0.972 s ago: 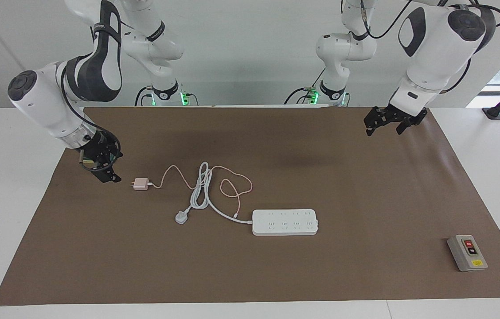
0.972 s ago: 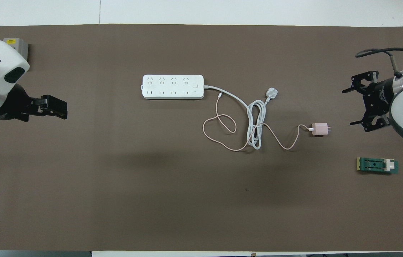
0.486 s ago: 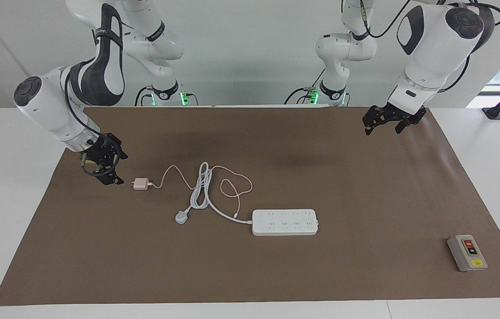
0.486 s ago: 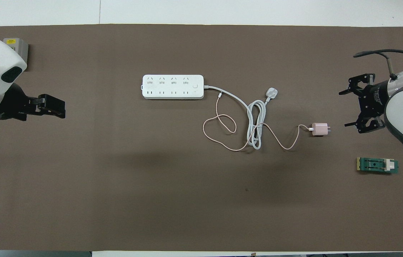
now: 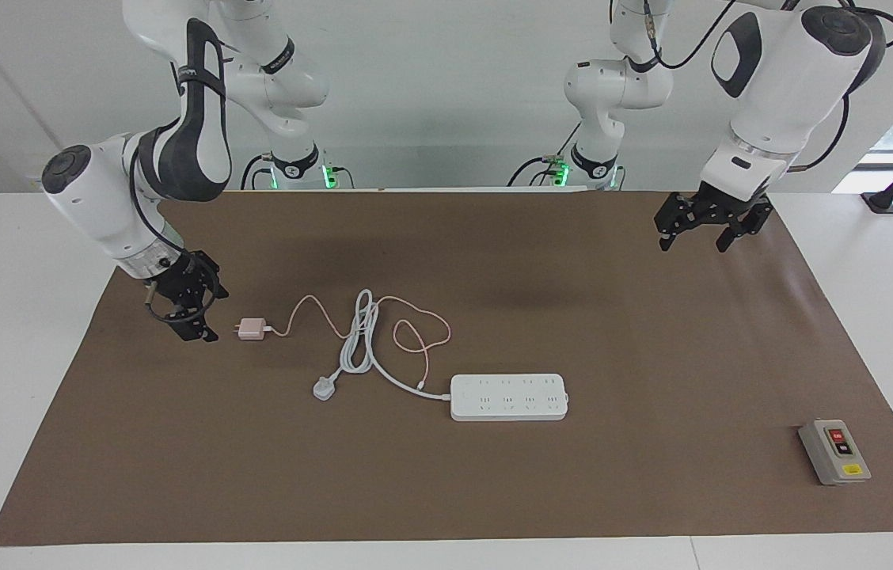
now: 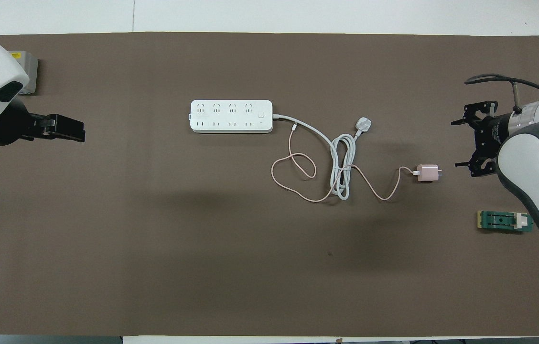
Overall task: Plug charger into power strip
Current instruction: 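Move the left gripper toward the power strip while the right gripper approaches the charger, then grasp the power strip end with the left gripper while the right gripper lowers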
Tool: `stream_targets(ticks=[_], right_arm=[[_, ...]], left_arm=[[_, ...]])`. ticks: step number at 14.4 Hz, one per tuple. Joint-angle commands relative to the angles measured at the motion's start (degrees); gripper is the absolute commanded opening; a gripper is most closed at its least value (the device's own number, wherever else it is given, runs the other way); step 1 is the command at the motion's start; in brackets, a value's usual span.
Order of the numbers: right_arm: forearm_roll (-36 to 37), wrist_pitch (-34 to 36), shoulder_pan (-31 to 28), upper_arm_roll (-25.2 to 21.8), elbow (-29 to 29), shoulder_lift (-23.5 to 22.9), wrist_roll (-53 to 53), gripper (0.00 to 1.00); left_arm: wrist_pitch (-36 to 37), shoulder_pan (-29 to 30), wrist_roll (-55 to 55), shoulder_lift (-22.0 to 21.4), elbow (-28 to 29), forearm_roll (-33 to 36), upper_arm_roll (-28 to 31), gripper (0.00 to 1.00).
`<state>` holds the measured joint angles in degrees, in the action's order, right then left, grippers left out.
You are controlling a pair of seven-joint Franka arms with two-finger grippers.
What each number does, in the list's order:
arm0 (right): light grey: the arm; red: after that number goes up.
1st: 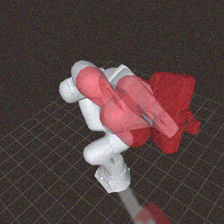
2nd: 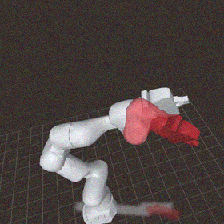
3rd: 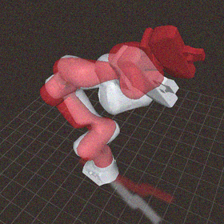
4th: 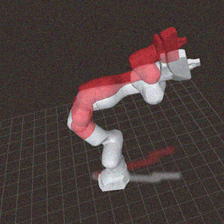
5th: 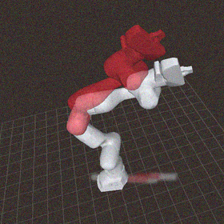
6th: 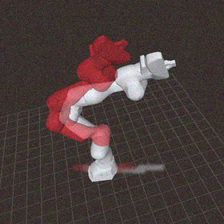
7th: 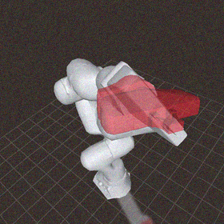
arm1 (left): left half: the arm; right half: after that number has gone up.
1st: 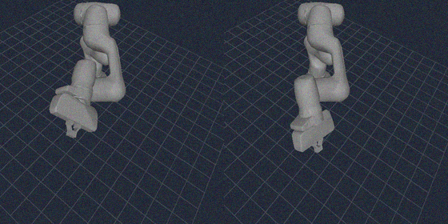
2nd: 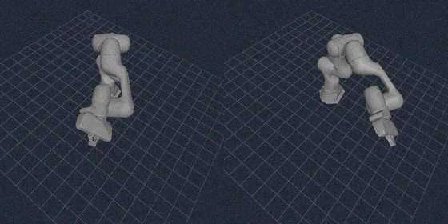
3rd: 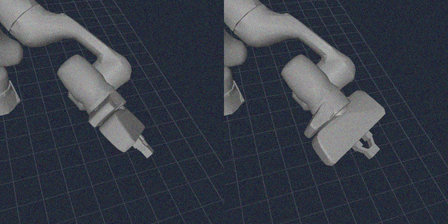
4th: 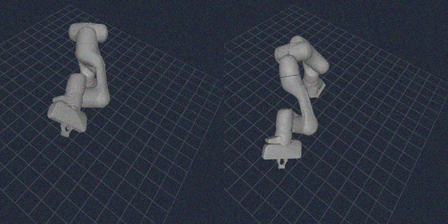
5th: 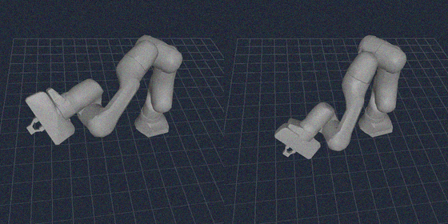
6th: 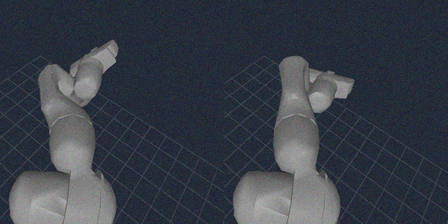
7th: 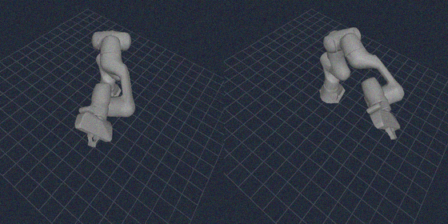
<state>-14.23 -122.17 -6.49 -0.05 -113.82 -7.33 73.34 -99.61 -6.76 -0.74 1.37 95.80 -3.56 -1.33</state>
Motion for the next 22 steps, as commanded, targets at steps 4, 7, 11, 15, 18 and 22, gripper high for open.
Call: stream_targets(ticks=[4, 7, 11, 15, 18, 22], right_arm=[[-8.3, -3.0, -0.5, 0.5, -4.4, 1.2, -4.0, 1.00], [-8.5, -2.8, -0.5, 0.6, -4.2, 0.9, -4.3, 1.00], [-10.5, -2.6, -0.8, 0.6, -4.0, 0.2, -4.3, 1.00], [-10.8, 2.1, -1.3, 0.5, 1.4, -5.2, -7.4, 1.00], [-10.7, 7.5, -2.9, 0.3, 7.4, -9.5, -8.5, 1.00], [-10.7, 7.3, -2.8, 0.2, 6.7, -10.8, -9.7, 1.00]], left_arm=[[0.5, 7.4, 6.9, 7.1, -0.6, -22.7, -0.2, 1.00], [3.0, 11.8, 12.9, 8.4, 3.8, -39.5, -0.2, 1.00], [3.5, 12.6, 19.5, 10.6, 10.0, -53.8, -0.2, 1.00], [7.4, 13.4, 25.6, 18.5, 10.2, -66.1, -0.2, 1.00], [7.5, 13.5, 28.0, 21.2, 10.7, -71.4, -0.2, 1.00], [13.0, 13.4, 40.4, 29.0, 8.4, -76.5, -0.4, 1.00]])
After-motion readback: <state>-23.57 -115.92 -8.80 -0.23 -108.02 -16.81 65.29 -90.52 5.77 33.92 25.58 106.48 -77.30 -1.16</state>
